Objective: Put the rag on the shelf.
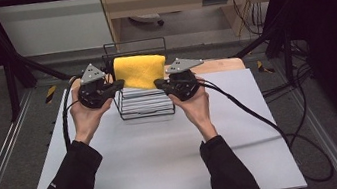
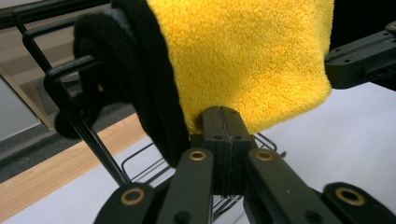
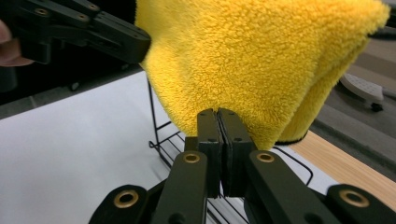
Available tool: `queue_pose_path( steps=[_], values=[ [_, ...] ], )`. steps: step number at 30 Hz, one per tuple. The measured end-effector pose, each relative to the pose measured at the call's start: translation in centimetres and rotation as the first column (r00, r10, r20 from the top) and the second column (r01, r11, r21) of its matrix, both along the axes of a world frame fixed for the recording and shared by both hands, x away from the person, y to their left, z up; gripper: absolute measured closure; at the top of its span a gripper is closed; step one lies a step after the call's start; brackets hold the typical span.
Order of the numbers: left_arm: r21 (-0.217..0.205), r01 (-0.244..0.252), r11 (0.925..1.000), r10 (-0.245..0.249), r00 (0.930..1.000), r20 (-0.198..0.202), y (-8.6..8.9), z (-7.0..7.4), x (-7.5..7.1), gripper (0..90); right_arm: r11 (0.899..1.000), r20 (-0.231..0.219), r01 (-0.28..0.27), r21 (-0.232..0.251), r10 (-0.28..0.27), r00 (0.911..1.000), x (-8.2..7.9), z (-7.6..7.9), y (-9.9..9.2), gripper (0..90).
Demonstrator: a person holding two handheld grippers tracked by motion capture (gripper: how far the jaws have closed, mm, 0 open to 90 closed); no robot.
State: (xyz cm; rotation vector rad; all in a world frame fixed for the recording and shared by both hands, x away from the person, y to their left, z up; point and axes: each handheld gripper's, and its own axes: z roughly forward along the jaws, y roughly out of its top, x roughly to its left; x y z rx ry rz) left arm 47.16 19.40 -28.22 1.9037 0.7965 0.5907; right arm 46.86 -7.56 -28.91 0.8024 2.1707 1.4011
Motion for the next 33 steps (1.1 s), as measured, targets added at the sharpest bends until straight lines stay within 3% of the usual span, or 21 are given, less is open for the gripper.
queue_pose_path(
  steps=[7,14,17,23,33],
  values=[
    [-0.022,-0.001,0.9998,0.001,0.9998,-0.017,0.1,-0.6,0.5,89.9,1.000,-0.020,0.023,0.017,-0.023,0.9995,0.7,-0.5,-0.1,85.8],
    [-0.045,0.023,0.9987,-0.024,0.9996,-0.017,0.8,-0.4,-0.5,85.5,1.000,0.000,-0.006,0.031,0.006,1.0000,-0.5,0.1,-0.8,75.3],
    [-0.044,0.032,0.9985,-0.033,0.9993,-0.019,1.2,-0.4,-1.0,79.7,0.999,-0.002,-0.008,0.038,0.008,1.0000,-1.1,0.5,-1.6,68.7],
    [-0.002,0.036,0.9994,-0.036,0.9985,-0.041,1.9,-1.1,-2.1,65.3,0.998,-0.032,-0.006,0.056,0.007,0.9995,-2.1,0.6,-3.3,54.3],
    [0.058,0.050,0.9971,-0.045,0.9953,-0.085,3.1,-3.9,-3.6,38.5,0.998,-0.077,0.036,0.046,-0.032,0.9965,-3.3,-0.6,-6.3,28.1]
  ],
)
